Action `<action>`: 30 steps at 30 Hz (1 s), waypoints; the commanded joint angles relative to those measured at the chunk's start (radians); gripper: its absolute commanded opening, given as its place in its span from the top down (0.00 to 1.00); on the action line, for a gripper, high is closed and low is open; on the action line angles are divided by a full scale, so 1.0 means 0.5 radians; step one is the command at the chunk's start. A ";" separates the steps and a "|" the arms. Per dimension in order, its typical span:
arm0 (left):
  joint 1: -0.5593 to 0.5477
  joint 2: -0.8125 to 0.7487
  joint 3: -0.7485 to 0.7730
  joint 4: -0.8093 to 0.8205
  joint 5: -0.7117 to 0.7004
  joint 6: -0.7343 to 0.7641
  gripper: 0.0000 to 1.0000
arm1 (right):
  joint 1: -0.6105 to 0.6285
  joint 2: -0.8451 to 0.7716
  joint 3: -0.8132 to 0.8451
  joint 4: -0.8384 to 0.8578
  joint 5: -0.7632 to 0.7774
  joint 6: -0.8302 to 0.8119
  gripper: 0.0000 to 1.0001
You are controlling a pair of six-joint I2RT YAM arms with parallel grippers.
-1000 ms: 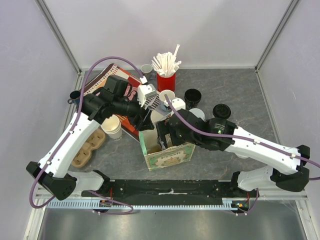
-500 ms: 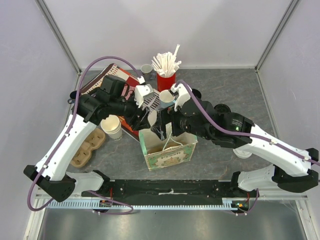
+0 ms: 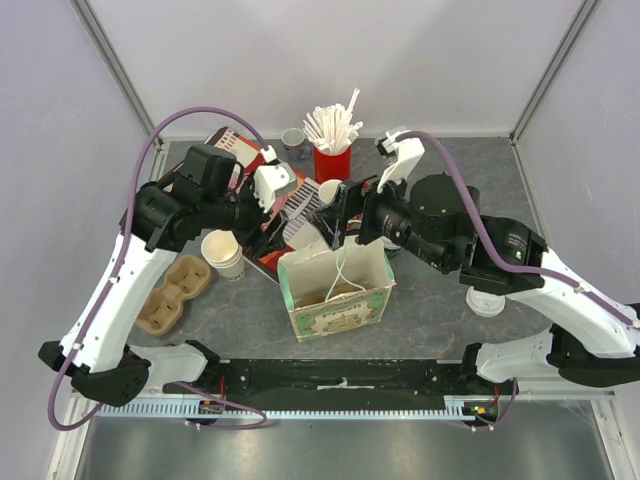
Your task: Pack the takeout coffee
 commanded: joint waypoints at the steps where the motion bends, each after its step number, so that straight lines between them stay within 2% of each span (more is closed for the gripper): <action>1: 0.030 -0.033 0.033 -0.021 -0.054 0.027 0.24 | 0.005 -0.023 0.142 0.083 0.188 -0.113 0.02; 6: 0.039 -0.070 0.002 0.016 0.010 -0.084 0.24 | -0.083 0.121 0.408 0.010 0.624 -0.043 0.02; 9: 0.048 -0.134 -0.004 0.092 0.010 -0.154 0.21 | -0.276 0.296 0.700 -0.235 0.627 0.021 0.02; 11: 0.063 -0.180 -0.062 0.141 0.044 -0.203 0.20 | -0.393 0.455 0.883 -0.520 0.612 0.092 0.02; 12: 0.073 -0.190 -0.084 0.175 0.090 -0.249 0.20 | -0.524 0.498 1.048 -0.609 0.591 0.129 0.02; 14: 0.091 -0.193 -0.127 0.182 0.139 -0.289 0.20 | -0.681 0.572 1.163 -0.794 0.545 0.184 0.02; 17: 0.143 -0.220 -0.173 0.182 0.179 -0.354 0.20 | -1.031 0.578 1.066 -0.889 0.404 0.184 0.02; 18: 0.161 -0.251 -0.188 0.182 0.176 -0.357 0.20 | -1.214 0.581 1.023 -0.910 0.343 0.181 0.02; 21: 0.192 -0.309 -0.259 0.172 0.173 -0.366 0.20 | -1.518 0.612 0.872 -1.002 0.183 0.169 0.02; 23: 0.208 -0.325 -0.302 0.145 0.176 -0.357 0.20 | -1.632 0.643 0.793 -1.088 0.152 0.147 0.02; 26: 0.232 -0.334 -0.320 0.096 0.158 -0.320 0.20 | -1.905 0.631 0.606 -1.116 -0.026 0.083 0.10; 27: 0.238 -0.334 -0.317 0.087 0.146 -0.308 0.20 | -2.052 0.621 0.541 -1.110 -0.084 0.074 0.18; 30: 0.251 -0.316 -0.299 0.053 0.142 -0.277 0.20 | -2.185 0.563 0.284 -1.043 -0.277 0.037 0.34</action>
